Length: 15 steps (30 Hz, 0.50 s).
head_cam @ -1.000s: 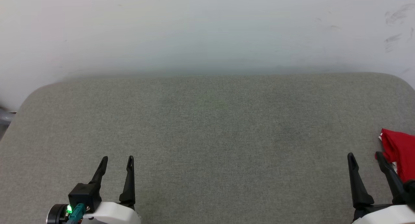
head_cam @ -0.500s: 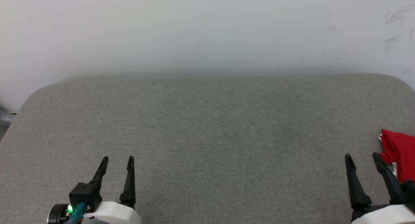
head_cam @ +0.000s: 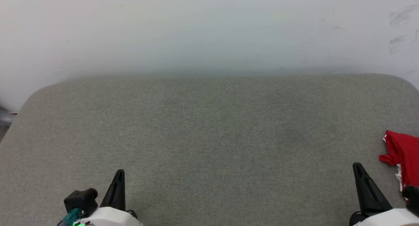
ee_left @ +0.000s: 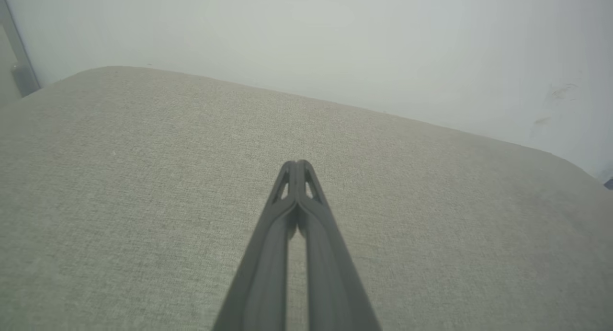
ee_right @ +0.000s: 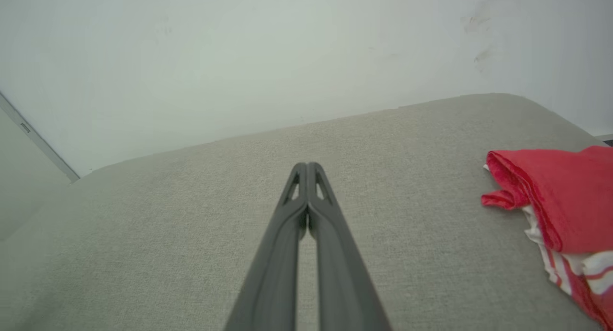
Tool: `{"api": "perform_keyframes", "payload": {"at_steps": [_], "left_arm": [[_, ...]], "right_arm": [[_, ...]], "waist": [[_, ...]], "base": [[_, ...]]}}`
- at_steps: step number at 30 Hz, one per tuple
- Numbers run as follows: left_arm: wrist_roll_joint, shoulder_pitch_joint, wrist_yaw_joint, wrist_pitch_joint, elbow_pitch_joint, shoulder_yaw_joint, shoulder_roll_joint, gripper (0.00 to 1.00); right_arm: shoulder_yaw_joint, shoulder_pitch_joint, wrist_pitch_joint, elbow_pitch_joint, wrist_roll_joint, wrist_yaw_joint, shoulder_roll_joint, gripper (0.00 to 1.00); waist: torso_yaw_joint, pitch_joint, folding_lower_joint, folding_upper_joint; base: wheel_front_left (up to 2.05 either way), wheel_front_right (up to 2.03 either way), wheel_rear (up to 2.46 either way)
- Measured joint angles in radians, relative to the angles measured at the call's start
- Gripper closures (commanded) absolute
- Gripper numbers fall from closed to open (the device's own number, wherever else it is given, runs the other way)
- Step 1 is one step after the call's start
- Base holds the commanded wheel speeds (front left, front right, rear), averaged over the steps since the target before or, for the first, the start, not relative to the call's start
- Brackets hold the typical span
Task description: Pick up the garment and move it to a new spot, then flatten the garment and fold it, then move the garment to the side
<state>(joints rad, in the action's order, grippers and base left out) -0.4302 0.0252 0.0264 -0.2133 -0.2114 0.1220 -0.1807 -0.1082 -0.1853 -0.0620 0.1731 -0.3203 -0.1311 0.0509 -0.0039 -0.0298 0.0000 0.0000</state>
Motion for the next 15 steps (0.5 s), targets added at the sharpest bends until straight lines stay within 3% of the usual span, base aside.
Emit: {"api": "perform_keyframes", "payload": {"at_steps": [15], "left_arm": [[-0.238,-0.020,-0.030,0.063,-0.005,-0.045,0.028,1.00]], "right_arm": [[0.012,0.058,0.000,-0.086,-0.270,0.000,0.007,1.00]], "waist": [[0.000,0.004,0.0000,0.0000]], "base": [[0.00,0.00,0.00]]}}
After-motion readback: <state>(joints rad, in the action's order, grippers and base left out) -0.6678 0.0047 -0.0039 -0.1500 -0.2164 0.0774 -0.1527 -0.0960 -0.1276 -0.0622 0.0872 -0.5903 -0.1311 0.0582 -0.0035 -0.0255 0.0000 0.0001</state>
